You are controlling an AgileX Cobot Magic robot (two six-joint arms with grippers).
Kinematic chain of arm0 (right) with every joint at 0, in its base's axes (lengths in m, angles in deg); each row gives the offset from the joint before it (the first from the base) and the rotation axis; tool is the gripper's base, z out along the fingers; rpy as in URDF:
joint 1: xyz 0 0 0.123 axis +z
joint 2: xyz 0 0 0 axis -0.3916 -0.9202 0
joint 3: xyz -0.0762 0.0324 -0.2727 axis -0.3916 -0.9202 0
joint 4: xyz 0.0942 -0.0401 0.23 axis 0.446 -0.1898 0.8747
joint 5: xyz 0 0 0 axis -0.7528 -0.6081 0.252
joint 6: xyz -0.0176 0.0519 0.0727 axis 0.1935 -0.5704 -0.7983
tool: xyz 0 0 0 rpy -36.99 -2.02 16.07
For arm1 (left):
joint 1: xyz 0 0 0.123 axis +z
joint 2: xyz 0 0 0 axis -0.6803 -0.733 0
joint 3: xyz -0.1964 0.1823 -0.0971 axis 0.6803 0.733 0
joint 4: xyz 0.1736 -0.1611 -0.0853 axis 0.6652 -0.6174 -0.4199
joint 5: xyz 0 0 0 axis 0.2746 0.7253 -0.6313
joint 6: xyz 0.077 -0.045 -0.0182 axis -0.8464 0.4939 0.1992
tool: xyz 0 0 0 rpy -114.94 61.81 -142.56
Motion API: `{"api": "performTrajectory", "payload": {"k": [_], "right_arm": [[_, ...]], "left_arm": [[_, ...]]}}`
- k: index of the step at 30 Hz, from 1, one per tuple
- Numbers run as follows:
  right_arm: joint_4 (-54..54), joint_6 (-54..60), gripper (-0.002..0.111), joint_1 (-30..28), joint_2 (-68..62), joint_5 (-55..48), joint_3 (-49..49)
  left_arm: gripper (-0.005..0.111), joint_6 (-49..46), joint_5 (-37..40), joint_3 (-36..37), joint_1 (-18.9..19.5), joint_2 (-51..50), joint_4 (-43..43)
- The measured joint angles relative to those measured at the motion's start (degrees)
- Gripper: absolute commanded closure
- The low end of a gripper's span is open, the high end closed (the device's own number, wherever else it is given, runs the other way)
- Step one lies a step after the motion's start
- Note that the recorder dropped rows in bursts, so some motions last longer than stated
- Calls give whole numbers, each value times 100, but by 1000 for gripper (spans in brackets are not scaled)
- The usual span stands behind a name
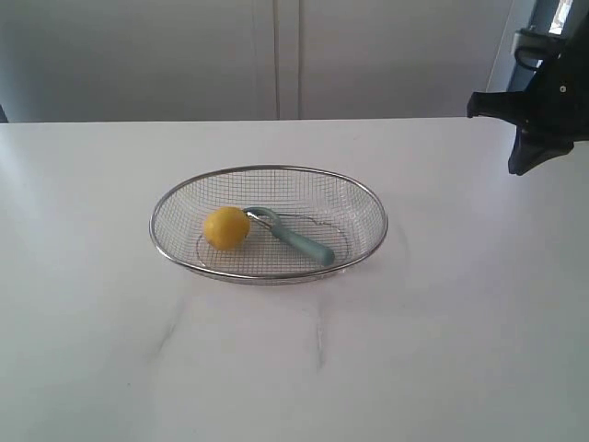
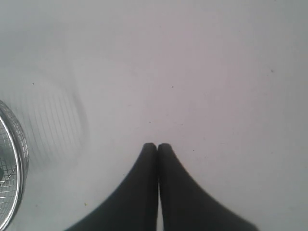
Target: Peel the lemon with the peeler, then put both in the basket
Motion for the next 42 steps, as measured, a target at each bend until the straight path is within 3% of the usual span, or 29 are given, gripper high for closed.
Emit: {"api": "performTrajectory", "payload": {"k": [20, 42], "right_arm": [[0, 0, 108, 0, 0, 105, 0], [0, 0, 108, 0, 0, 230, 0]], "left_arm": [[107, 0, -507, 1053, 0, 189, 0], [107, 0, -813, 1162, 0, 189, 0]]}}
